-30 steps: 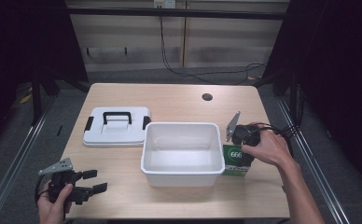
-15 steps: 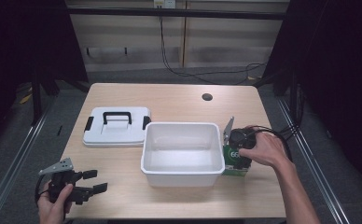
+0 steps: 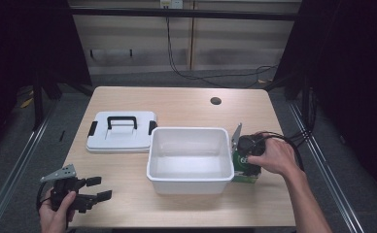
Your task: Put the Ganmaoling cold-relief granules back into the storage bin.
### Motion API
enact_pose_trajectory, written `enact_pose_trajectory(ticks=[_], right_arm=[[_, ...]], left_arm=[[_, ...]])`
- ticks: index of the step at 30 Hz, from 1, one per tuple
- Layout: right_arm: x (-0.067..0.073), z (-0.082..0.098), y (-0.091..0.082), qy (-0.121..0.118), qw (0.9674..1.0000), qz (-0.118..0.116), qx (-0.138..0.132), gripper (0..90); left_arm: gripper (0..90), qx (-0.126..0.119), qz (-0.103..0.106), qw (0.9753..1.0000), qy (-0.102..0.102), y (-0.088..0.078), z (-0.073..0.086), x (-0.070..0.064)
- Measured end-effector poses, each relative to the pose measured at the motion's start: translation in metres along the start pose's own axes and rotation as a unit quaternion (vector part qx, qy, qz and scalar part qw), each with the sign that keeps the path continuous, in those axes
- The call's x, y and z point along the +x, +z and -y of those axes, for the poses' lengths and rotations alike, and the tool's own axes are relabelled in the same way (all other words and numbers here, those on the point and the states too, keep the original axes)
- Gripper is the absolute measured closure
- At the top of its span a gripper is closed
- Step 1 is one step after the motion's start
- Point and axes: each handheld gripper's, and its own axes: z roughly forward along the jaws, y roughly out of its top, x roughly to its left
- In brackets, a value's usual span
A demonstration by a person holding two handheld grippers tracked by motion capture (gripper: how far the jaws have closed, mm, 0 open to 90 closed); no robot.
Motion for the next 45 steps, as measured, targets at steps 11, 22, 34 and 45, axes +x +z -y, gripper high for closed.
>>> enact_pose_trajectory(ticks=[11,22,34,45], right_arm=[[-0.001,0.009,-0.006,0.018,0.9997,-0.012,-0.015,16.2],[0.002,0.024,-0.023,0.04,0.9979,-0.005,-0.05,16.1],[0.006,0.038,-0.039,0.058,0.9943,-0.007,-0.089,16.2],[0.011,0.049,-0.055,0.066,0.9913,-0.006,-0.114,16.2]], left_arm=[[16.5,0.0,0.001,1.0,0.0,0.0,0.0,0.0],[16.5,0.003,0.001,1.0,0.0,0.001,0.0,0.0],[16.5,0.001,0.003,1.0,0.0,0.001,0.0,0.0],[16.5,0.002,0.002,1.0,-0.001,0.002,0.0,0.0]])
